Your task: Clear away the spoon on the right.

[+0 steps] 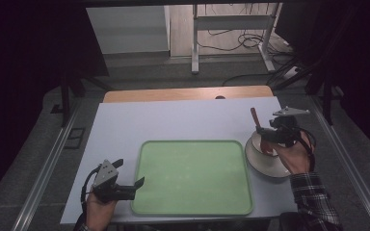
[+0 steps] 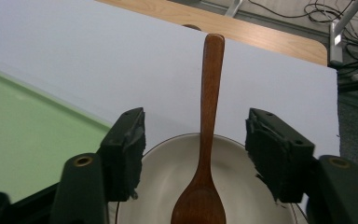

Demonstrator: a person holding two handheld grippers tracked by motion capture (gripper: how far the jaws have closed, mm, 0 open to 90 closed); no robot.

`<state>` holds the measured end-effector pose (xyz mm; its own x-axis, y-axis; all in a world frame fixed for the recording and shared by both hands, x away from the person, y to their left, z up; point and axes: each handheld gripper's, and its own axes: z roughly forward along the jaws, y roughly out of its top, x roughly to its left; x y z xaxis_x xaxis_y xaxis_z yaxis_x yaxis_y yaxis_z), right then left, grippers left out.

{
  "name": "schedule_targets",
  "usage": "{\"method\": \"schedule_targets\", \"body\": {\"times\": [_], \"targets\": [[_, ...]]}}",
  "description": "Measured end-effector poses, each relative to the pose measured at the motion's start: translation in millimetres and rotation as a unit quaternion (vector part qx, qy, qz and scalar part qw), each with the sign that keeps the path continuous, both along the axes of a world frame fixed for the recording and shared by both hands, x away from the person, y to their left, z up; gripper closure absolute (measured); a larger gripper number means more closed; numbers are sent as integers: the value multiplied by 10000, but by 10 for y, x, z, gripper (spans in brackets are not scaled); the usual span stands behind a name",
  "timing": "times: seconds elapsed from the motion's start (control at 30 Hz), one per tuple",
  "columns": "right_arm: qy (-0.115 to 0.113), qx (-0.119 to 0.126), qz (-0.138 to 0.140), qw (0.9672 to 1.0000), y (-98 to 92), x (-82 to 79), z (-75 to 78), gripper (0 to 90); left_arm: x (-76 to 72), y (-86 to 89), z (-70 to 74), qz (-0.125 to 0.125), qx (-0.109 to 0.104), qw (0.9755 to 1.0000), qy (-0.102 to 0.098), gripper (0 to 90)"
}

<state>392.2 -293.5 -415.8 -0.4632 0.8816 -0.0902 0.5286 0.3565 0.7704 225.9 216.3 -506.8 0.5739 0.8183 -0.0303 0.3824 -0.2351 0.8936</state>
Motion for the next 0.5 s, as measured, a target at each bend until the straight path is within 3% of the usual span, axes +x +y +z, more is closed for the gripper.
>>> {"method": "schedule_targets", "body": {"times": [0.37, 0.5], "targets": [[180, -313, 7, 9993, 52, 233, -19, 540, 1, -2, -1, -7, 17, 10000, 4, 10], [257, -326, 2, 9991, 72, 322, -42, 575, 0, -2, -1, -10, 19, 10000, 2, 10]]}}
